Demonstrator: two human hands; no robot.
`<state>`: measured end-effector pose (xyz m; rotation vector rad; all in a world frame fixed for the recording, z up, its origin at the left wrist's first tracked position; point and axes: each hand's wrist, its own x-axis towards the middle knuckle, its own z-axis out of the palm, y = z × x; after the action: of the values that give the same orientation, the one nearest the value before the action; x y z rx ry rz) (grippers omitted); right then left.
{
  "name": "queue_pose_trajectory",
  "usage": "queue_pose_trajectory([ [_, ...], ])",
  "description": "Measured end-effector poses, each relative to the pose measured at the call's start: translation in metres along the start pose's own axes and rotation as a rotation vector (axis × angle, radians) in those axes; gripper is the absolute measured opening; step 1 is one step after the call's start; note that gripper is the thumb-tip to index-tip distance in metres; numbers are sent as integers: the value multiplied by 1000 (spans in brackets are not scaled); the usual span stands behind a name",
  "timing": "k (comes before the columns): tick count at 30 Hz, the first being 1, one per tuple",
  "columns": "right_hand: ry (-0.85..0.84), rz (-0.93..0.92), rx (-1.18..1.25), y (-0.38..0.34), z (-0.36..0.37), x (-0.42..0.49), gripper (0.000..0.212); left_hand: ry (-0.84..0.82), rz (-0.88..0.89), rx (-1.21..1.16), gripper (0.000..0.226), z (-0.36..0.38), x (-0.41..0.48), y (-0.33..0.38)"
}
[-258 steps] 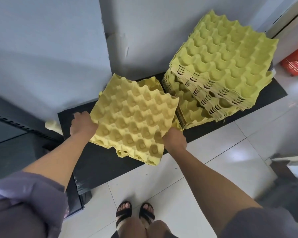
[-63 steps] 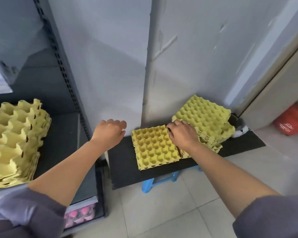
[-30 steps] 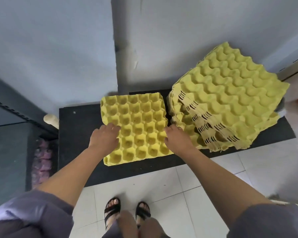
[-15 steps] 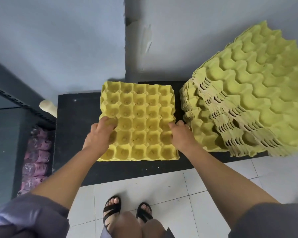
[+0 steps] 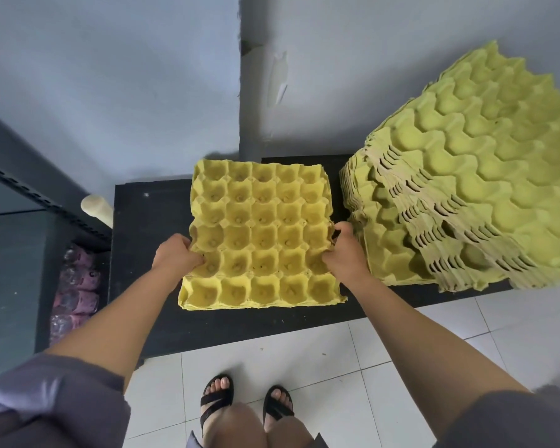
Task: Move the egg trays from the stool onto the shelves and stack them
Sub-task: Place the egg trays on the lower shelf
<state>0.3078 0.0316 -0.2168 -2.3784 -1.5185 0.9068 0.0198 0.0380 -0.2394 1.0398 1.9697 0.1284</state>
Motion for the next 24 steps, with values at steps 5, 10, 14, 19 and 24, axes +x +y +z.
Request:
queue_pose_trajectory([
  [5,-149,219,329,-8,-16,-6,49,-119,-9,-112,40,-8,-4,-3],
  [10,-180,263,427,-18,-31,-16,54,-179,52,-190,53,-25,-20,4],
  [14,-162,205,471,-31,-46,-36,60,-13,171,-234,54,-42,-45,10],
  [19,-111,193,479,-64,-76,-74,60,21,214,-248,58,-88,-94,19],
  [24,-53,111,505,-114,-132,-119,58,81,285,-239,62,-152,-149,48],
])
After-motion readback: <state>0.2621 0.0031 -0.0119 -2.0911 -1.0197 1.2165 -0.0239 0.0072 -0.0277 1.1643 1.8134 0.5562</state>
